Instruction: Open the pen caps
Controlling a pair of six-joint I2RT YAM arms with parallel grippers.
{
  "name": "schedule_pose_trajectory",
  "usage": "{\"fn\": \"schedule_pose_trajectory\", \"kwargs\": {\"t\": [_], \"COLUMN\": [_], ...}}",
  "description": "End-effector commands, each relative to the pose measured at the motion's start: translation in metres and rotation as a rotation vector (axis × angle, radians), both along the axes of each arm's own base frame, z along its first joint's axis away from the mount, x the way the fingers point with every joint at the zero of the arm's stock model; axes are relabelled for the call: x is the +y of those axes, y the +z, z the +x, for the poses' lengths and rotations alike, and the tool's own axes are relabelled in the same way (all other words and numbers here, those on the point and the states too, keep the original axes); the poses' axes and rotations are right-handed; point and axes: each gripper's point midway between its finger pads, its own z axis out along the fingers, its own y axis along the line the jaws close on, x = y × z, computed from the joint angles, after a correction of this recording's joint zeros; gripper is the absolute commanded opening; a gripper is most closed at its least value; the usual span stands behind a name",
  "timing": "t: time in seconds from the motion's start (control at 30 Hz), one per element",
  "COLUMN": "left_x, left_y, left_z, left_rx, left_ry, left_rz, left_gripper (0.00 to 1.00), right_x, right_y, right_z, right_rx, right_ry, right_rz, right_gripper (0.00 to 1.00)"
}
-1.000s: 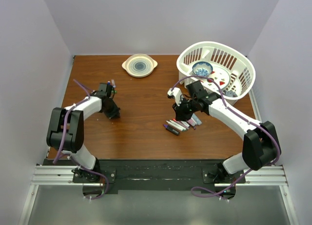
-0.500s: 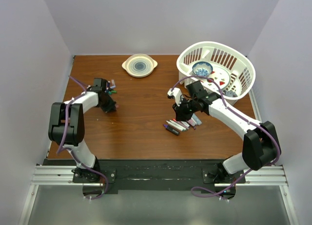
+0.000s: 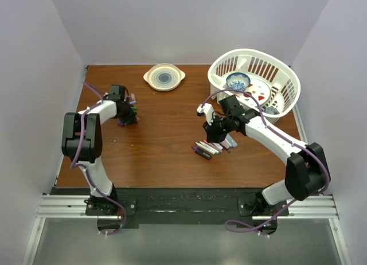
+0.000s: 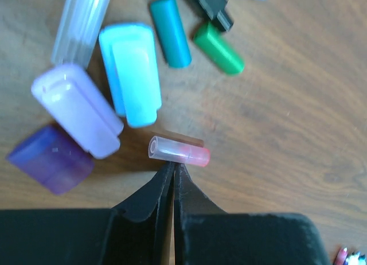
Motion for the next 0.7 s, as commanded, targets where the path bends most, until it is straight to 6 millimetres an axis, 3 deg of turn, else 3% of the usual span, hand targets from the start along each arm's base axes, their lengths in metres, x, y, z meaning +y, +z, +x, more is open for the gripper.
{"fn": "schedule_pose_trajectory", "kwargs": {"t": [0.0,0.1,0.2,0.23,0.3,0.33,0.4,0.43,0.5,0.53,0.6,0.63,0.67], "left_x": [0.018,0.012,0.002,-0.003,-0.013,-0.018,-0.026,-0.026,-0.025,-0.024,-0.025,-0.023,-0.021], "left_y": [-0.009,-0.007,0.011,0.030,0.048,0.077,0.104,0.135,0.159,0.191,0.212,0.237,0.246], "left_z": [0.010,0.013,0.015,0.017,0.014,0.014,0.009,0.005,-0.005,-0.014,-0.027,-0.039,-0.044], "left_rx": [0.006,-0.012,-0.093,-0.151,-0.231,-0.319,-0.420,-0.506,-0.592,-0.686,-0.779,-0.857,-0.886], "left_ry": [0.016,-0.024,-0.073,-0.093,-0.152,-0.186,-0.259,-0.274,-0.295,-0.306,-0.324,-0.318,-0.303], "left_rz": [0.060,0.025,-0.021,-0.036,-0.076,-0.084,-0.101,-0.088,-0.058,-0.037,-0.022,-0.007,0.001], "left_gripper": [0.08,0.07,0.07,0.07,0.08,0.09,0.14,0.26,0.41,0.55,0.70,0.84,0.92], "right_x": [0.007,0.006,0.005,0.004,0.002,0.001,-0.004,-0.006,-0.013,-0.017,-0.028,-0.032,-0.037], "right_y": [0.013,0.014,0.017,0.017,0.021,0.022,0.029,0.033,0.043,0.054,0.070,0.085,0.095], "right_z": [0.005,0.006,0.006,0.006,0.006,0.005,0.007,0.007,0.011,0.012,0.018,0.019,0.021], "right_rx": [-0.021,-0.023,-0.037,-0.039,-0.050,-0.057,-0.081,-0.093,-0.109,-0.142,-0.189,-0.242,-0.275], "right_ry": [0.026,0.025,0.025,0.028,0.032,0.045,0.044,0.049,0.031,0.024,-0.014,-0.029,-0.048], "right_rz": [0.032,0.031,0.031,0.029,0.030,0.027,0.030,0.034,0.061,0.079,0.103,0.118,0.130], "right_gripper": [0.19,0.19,0.19,0.19,0.20,0.20,0.21,0.21,0.23,0.24,0.26,0.28,0.29]}}
